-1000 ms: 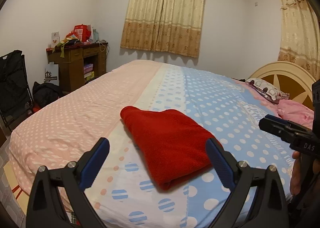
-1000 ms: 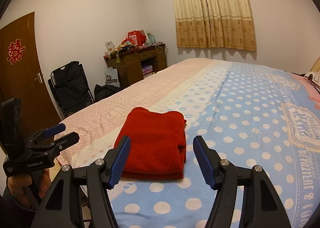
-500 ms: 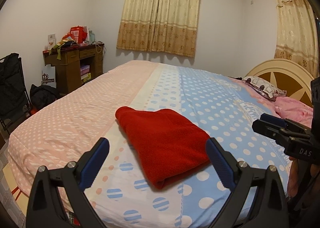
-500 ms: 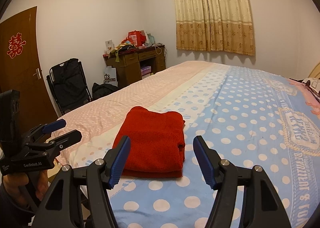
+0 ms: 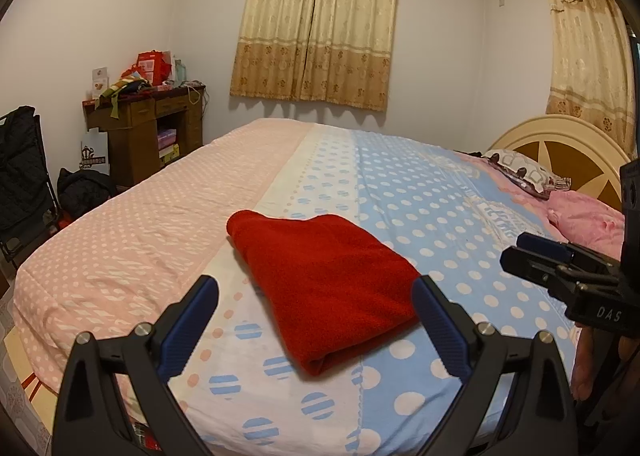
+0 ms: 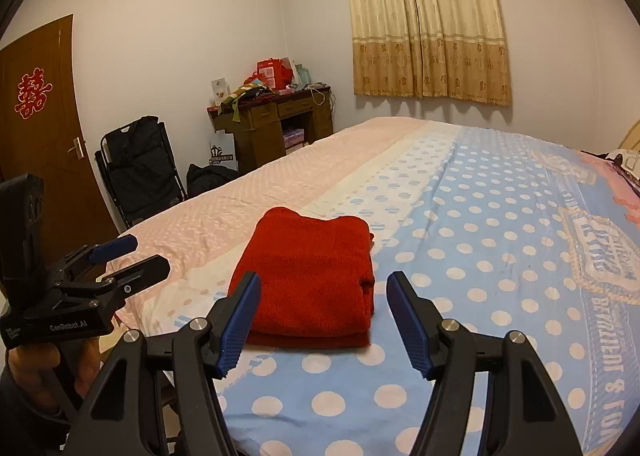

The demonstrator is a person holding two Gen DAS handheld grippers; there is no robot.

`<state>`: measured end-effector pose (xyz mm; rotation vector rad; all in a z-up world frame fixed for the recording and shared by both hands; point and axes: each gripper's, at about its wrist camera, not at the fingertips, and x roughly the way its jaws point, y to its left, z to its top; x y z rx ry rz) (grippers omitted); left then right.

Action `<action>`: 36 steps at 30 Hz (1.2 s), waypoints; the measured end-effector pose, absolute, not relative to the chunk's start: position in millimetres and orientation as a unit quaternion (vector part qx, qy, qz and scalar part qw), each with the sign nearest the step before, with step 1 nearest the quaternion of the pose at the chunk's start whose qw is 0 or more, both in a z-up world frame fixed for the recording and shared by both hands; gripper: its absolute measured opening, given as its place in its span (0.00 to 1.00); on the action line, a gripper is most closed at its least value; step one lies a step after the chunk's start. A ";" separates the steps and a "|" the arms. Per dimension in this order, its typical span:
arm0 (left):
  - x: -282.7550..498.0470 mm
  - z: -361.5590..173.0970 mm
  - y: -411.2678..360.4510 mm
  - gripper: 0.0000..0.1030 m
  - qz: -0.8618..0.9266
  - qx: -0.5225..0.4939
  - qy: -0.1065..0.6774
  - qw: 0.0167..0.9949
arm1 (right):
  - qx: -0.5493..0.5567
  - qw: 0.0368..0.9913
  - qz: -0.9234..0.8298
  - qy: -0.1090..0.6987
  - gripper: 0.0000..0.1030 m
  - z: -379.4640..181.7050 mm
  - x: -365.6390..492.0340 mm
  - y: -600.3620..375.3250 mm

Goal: Fold small clothes

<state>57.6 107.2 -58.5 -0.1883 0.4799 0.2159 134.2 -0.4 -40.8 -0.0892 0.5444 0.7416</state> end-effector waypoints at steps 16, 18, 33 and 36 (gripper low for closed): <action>59.5 -58.4 102.5 0.98 0.099 -0.084 0.243 0.961 | -0.039 0.896 0.355 0.264 0.64 -41.9 131.1 -2.2; 58.7 -56.6 102.3 1.00 0.099 -0.079 0.242 0.962 | -0.038 0.896 0.355 0.263 0.64 -41.9 130.6 -2.7; 54.0 -47.0 107.7 1.00 0.102 -0.071 0.225 0.966 | -0.031 0.902 0.354 0.247 0.64 -34.0 123.6 -3.4; 53.3 -44.4 107.5 1.00 0.113 -0.062 0.221 0.967 | -0.032 0.901 0.356 0.246 0.64 -34.2 122.2 -2.6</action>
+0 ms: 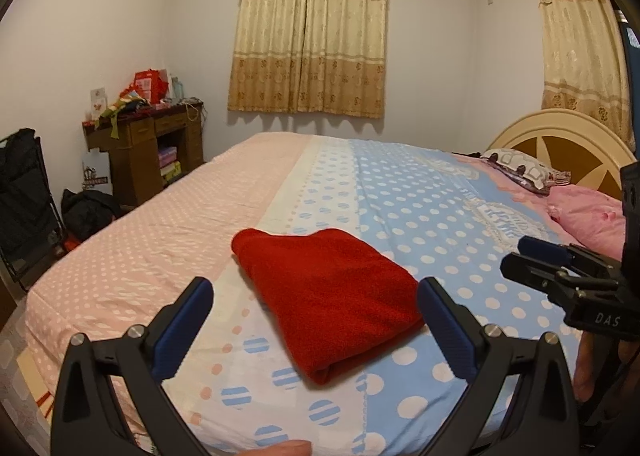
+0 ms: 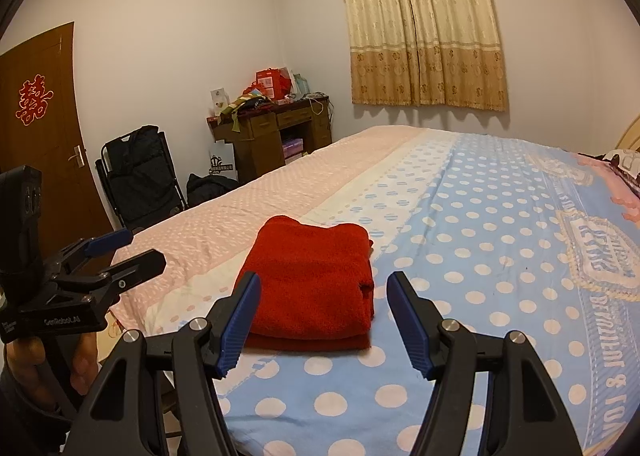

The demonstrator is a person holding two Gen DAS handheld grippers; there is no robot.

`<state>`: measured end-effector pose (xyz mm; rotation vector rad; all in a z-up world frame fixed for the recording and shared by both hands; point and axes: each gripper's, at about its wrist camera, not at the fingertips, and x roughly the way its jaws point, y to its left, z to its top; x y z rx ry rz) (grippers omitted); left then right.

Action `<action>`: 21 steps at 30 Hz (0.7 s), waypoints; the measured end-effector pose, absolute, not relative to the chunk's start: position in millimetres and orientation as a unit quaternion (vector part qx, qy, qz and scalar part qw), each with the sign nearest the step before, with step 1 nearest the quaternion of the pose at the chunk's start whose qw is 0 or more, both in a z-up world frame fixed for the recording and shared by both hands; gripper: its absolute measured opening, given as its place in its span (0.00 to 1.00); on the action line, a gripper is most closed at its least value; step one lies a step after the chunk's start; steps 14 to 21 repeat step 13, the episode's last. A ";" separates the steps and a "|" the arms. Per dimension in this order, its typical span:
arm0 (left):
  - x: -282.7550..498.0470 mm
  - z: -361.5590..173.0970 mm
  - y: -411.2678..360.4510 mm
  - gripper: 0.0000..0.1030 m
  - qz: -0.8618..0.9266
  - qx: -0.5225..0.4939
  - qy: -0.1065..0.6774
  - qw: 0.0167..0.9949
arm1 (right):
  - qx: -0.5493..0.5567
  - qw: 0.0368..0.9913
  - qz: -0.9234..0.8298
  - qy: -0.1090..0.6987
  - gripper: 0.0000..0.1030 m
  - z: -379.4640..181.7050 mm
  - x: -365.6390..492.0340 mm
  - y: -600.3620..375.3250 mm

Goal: Fold small clothes

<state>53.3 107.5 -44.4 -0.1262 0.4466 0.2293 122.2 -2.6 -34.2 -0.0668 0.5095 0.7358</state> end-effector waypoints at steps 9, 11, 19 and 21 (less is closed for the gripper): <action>54.0 -46.2 113.3 1.00 0.131 -0.059 0.214 0.966 | -0.038 0.897 0.361 0.252 0.65 -37.7 120.6 2.9; 54.5 -46.7 112.7 1.00 0.129 -0.059 0.214 0.966 | -0.038 0.897 0.361 0.253 0.65 -38.2 120.2 3.6; 54.0 -46.5 112.2 1.00 0.128 -0.054 0.212 0.967 | -0.038 0.896 0.362 0.254 0.65 -38.6 120.1 3.7; 54.0 -46.5 112.2 1.00 0.128 -0.054 0.212 0.967 | -0.038 0.896 0.362 0.254 0.65 -38.6 120.1 3.7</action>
